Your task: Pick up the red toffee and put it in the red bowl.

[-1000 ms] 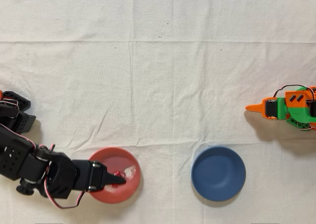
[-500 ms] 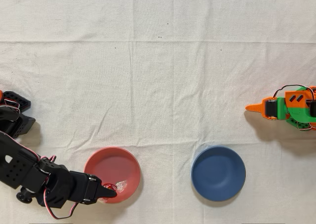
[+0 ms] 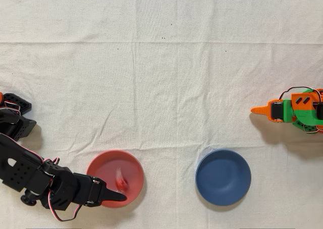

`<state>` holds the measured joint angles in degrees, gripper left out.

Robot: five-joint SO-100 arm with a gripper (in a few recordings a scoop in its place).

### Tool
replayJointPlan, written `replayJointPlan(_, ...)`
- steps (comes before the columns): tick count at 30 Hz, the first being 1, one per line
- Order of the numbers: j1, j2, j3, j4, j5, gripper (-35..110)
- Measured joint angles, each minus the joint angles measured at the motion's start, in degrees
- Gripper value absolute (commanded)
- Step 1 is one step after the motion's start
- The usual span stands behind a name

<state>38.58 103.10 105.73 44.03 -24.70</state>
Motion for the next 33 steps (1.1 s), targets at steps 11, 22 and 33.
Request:
replayJointPlan(11, 0.2, 0.2, 0.9, -1.9, 0.9, 39)
replayJointPlan(22, 0.2, 0.1, 3.2, -4.7, 0.0, 36)
replayJointPlan(33, -4.7, 10.3, 14.0, -6.2, 0.8, 10)
